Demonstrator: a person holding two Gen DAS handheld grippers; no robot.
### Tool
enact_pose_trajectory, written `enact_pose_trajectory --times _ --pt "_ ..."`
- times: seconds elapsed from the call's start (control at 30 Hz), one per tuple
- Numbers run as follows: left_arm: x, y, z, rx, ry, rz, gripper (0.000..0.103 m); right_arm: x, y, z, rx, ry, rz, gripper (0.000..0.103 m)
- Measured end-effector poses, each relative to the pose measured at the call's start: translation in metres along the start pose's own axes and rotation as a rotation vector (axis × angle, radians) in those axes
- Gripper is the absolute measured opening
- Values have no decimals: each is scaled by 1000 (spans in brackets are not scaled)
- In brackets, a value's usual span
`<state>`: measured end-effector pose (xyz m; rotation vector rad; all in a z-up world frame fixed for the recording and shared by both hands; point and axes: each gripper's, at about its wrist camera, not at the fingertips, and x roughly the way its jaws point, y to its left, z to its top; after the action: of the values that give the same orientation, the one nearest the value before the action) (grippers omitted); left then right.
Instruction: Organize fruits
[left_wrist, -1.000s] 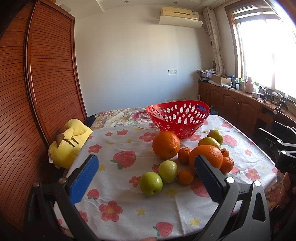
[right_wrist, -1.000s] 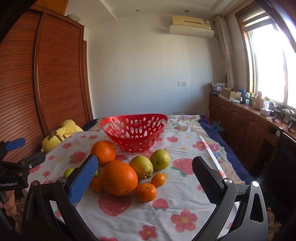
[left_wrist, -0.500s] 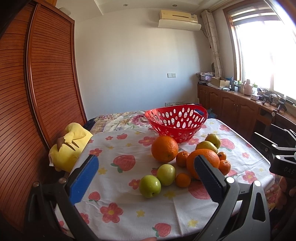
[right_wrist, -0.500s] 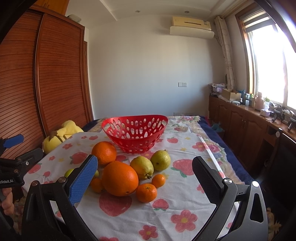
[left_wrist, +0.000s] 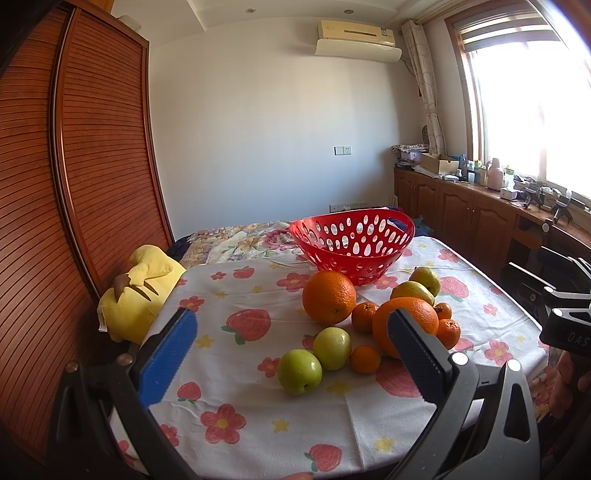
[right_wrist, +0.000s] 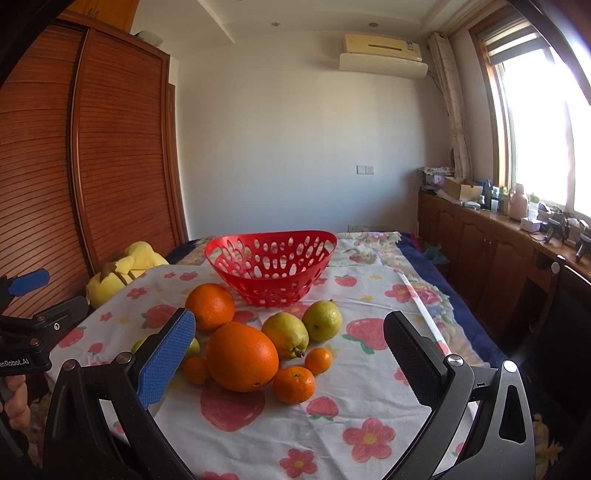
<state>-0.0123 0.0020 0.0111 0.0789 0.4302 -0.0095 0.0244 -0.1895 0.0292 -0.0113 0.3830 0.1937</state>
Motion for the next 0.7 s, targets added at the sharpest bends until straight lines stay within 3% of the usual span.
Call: enact_pose_trajectory --times 0.7 --pt "-2 3 2 2 -6 -5 103 -1 0 -1 -1 -2 1 103"
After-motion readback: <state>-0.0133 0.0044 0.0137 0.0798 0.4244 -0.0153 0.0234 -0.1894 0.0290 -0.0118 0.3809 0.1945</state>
